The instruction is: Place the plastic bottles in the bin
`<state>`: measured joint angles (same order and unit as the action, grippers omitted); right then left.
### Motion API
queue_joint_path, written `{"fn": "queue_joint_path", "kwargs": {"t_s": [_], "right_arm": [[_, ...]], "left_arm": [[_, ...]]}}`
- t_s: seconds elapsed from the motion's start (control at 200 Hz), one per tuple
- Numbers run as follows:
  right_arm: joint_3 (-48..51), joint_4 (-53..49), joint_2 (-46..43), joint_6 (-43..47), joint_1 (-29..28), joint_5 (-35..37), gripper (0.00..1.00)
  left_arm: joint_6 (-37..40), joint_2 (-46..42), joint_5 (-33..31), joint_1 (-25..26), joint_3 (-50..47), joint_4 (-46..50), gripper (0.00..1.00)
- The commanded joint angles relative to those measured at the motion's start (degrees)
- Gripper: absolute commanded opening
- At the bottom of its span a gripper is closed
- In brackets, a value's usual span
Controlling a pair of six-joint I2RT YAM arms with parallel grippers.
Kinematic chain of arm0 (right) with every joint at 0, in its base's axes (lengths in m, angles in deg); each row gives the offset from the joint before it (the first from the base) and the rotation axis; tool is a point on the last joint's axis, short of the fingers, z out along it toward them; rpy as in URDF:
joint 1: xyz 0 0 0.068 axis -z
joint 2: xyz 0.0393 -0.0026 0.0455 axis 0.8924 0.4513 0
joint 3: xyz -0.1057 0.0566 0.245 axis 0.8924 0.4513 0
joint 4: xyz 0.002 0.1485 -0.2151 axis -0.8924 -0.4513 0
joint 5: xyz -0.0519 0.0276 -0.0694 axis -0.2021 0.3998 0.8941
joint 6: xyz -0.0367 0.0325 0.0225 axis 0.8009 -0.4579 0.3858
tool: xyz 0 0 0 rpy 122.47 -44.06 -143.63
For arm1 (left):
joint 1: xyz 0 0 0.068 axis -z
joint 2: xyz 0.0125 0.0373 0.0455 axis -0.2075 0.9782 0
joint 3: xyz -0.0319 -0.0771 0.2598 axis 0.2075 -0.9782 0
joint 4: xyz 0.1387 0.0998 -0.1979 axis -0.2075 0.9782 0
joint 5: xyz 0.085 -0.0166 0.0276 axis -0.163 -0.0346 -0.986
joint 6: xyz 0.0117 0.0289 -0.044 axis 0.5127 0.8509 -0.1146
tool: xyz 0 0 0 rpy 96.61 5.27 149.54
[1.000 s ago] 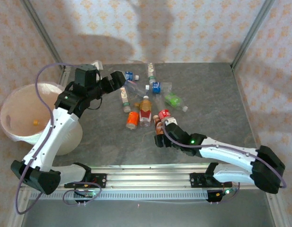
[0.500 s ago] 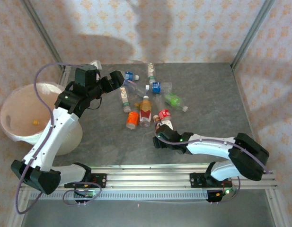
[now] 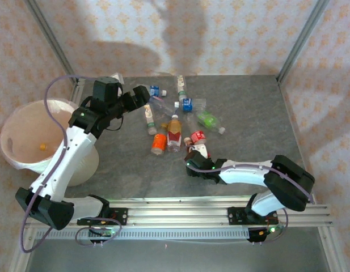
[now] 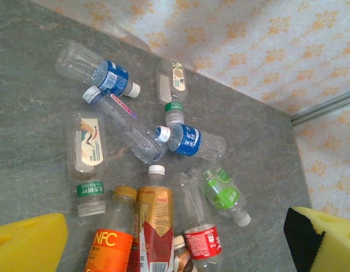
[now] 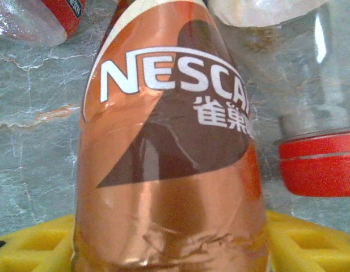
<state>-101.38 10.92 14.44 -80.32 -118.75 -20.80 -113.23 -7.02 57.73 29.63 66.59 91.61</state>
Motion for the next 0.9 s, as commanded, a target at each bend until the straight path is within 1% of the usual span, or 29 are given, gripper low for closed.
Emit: {"fn": "queue_joint_path", "kwargs": {"t_s": [0.0, 0.17, 0.425, 0.495, 0.61, 0.721, 0.896], "right_arm": [[-0.02, -1.21, -2.43, 1.2, -0.36, 3.7, 0.6], [1.21, -0.48, -5.83, 2.14, -0.37, 3.6, 0.51], [1.96, 1.34, -14.39, 6.37, -0.39, 2.86, 0.46], [2.37, 2.92, -18.17, 8.22, -0.41, 2.99, 0.46], [3.26, 6.48, -21.31, 10.43, -0.39, 3.84, 0.43], [3.17, 9.95, -23.02, 11.33, -0.38, 4.04, 0.43], [1.69, 15.27, -22.59, 11.23, -0.41, 3.84, 0.41]], "left_arm": [[1.21, 0.55, 0.03, 0.52, 1.13, 1.34, 1.0], [0.07, 0.66, 0.19, 0.51, 0.22, -0.34, 1.0], [0.2, 1.4, 3.29, 0.78, -0.37, -1.18, 1.0], [0.28, 1.53, 4.67, 1.12, -1.23, -2.17, 1.0], [0.2, 1.35, 7.76, 2.43, -3.98, -4.87, 1.0], [0.19, 0.59, 10.23, 4.02, -7.78, -8.05, 1.0], [-3.44, -0.12, 15.33, 5.5, -14.76, -15.91, 1.0]]}}
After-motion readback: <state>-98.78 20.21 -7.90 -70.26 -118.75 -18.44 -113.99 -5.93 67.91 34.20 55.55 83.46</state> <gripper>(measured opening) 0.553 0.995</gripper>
